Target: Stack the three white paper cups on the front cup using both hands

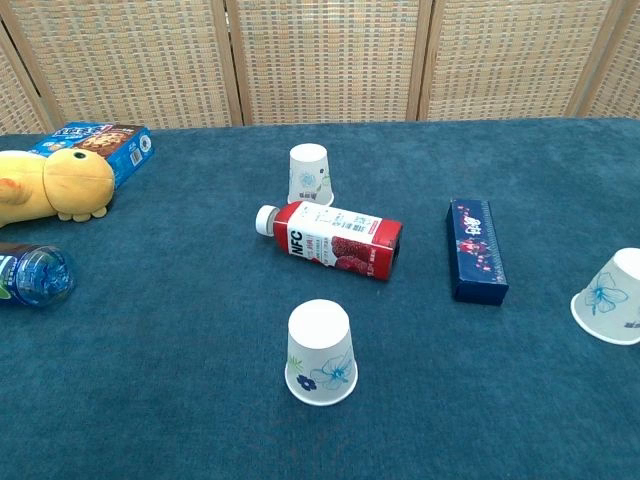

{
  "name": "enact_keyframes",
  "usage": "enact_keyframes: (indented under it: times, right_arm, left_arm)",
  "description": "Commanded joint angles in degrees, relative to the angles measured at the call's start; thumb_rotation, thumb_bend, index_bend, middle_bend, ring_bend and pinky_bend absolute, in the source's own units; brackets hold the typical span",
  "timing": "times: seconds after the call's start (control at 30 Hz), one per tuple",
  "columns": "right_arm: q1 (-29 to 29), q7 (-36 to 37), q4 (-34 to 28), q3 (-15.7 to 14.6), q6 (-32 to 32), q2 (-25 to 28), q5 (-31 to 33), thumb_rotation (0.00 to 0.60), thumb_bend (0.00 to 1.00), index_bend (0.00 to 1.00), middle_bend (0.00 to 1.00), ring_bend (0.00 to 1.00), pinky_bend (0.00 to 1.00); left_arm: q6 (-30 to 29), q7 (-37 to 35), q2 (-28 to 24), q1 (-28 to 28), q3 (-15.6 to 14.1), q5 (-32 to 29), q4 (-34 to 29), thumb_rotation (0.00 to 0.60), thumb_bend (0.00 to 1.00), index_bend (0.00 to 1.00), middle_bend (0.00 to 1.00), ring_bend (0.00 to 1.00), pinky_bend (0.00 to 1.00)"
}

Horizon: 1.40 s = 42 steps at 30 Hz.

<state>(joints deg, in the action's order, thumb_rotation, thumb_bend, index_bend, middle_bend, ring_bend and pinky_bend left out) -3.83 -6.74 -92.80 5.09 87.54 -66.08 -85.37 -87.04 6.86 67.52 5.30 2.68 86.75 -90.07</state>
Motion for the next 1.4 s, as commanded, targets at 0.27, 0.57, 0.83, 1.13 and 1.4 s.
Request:
enact_keyframes:
  times: [0.27, 0.57, 0.83, 1.13, 1.4]
  right_arm:
    - [0.03, 0.11, -0.18, -0.13, -0.31, -0.14, 0.15, 0.600, 0.14, 0.00, 0.00, 0.00, 0.00]
    - [-0.16, -0.02, -0.18, -0.10, -0.65, -0.42, 0.21, 0.600, 0.14, 0.00, 0.00, 0.00, 0.00]
    - [-0.07, 0.85, 0.04, 0.15, -0.59, -0.23, 0.58, 0.600, 0.14, 0.00, 0.00, 0.00, 0.00]
    - [-0.81, 1.96, 1.22, 0.76, -2.68, -0.75, 2.61, 0.600, 0.14, 0.00, 0.00, 0.00, 0.00]
    - [-1.50, 2.05, 2.43, 1.31, -4.73, -1.37, 4.91, 0.600, 0.14, 0.00, 0.00, 0.00, 0.00]
  left_arm:
    - [0.11, 0.16, -0.03, -0.13, -0.21, -0.06, -0.72, 0.600, 0.16, 0.00, 0.00, 0.00, 0.00]
    - [1.33, 1.19, 0.07, 0.29, -0.14, -0.84, -1.25, 0.600, 0.16, 0.00, 0.00, 0.00, 0.00]
    - [1.23, 1.08, 0.25, 0.38, 0.01, -0.83, -1.71, 0.600, 0.16, 0.00, 0.00, 0.00, 0.00]
    - [9.07, 5.31, -1.95, 7.31, 4.88, -4.43, -7.18, 0.600, 0.18, 0.01, 0.00, 0.00, 0.00]
    - [21.50, 13.29, 0.75, 19.32, 12.52, -14.82, -7.96, 0.600, 0.19, 0.16, 0.00, 0.00, 0.00]
